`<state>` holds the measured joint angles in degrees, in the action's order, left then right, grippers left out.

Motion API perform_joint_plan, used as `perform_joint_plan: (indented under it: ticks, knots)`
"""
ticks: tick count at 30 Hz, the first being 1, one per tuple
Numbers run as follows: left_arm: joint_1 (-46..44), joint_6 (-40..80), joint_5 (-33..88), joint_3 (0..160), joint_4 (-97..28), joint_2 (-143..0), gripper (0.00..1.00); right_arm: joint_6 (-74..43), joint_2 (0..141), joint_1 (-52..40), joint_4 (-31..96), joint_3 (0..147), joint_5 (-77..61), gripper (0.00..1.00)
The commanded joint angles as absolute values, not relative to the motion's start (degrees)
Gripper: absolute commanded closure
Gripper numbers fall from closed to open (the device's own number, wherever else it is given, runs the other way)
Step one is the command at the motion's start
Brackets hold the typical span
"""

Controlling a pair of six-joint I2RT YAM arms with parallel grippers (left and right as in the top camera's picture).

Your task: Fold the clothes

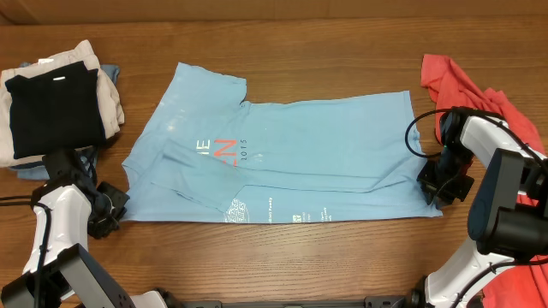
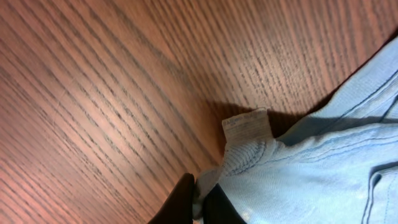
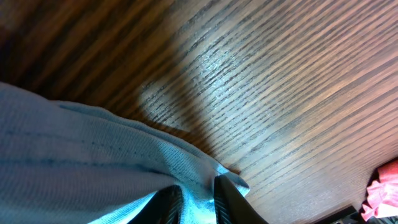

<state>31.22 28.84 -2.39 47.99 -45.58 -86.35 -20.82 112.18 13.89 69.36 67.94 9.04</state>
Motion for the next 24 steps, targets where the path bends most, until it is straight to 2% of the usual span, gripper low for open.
perform_joint_plan:
  ticks: [1, 5, 8, 9, 11, 18, 24]
  knots:
    - [31.8, 29.6, -3.3, 48.0, -45.6, -83.4, 0.90, -21.3, 112.8, 14.1, 69.6, 68.9, 8.5, 0.78]
    - [31.8, 29.6, -3.1, 49.4, -45.9, -79.0, 0.85, -21.0, 109.9, 14.1, 70.5, 71.2, 7.6, 0.75]
    - [31.8, 29.6, -2.9, 50.5, -45.9, -75.3, 0.69, -21.0, 107.5, 14.1, 71.0, 72.6, 7.6, 0.68]
    - [31.8, 29.6, -2.7, 50.8, -45.9, -74.2, 0.63, -21.0, 106.8, 14.1, 71.0, 73.1, 7.7, 0.64]
    - [31.8, 29.3, -2.2, 50.9, -45.8, -72.2, 0.57, -21.0, 105.9, 14.1, 71.1, 73.6, 7.7, 0.56]
    - [30.4, 26.1, 4.8, 50.9, -44.7, -71.1, 0.56, -19.0, 105.4, 13.6, 70.8, 74.0, 2.9, 0.55]
    - [21.6, 18.5, 5.6, 50.9, -37.7, -71.5, 0.56, -10.7, 105.4, 10.5, 69.7, 74.0, -7.9, 0.55]
